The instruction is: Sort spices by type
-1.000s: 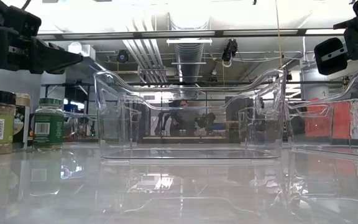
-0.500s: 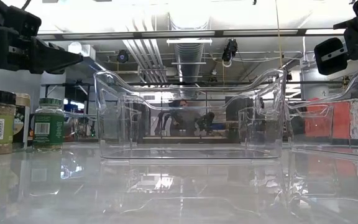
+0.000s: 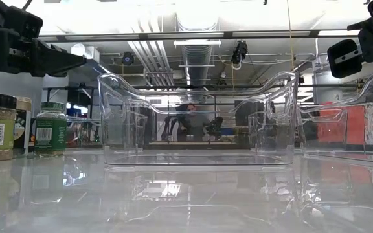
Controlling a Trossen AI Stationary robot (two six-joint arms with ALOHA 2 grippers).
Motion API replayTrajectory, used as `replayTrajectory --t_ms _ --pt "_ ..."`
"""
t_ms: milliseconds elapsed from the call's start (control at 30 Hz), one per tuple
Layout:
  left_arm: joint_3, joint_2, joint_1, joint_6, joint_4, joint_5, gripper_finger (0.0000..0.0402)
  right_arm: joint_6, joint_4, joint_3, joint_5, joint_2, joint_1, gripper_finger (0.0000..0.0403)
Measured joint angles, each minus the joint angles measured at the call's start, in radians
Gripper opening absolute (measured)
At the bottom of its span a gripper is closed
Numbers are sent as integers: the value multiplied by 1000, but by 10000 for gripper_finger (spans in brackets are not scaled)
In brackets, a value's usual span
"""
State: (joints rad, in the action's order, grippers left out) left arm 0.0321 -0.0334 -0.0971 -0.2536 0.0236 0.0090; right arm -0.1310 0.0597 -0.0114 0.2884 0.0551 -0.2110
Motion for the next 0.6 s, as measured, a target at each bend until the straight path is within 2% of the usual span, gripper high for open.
replayTrajectory --t_ms 100,267,367,467,533,600 --pt "0 1 1 127 70 8 47 0 0 0 0 0 0 13" --pt "0 -5 2 483 203 -23 47 0 0 0 0 0 0 13" --pt "0 -5 2 769 268 -26 47 0 0 0 0 0 0 13" --pt "13 -5 2 972 294 -26 47 0 0 0 0 0 0 13" --pt "42 -6 2 1026 300 -26 47 0 0 0 0 0 0 13" --pt "86 -11 2 969 310 -26 47 0 0 0 0 0 0 13"
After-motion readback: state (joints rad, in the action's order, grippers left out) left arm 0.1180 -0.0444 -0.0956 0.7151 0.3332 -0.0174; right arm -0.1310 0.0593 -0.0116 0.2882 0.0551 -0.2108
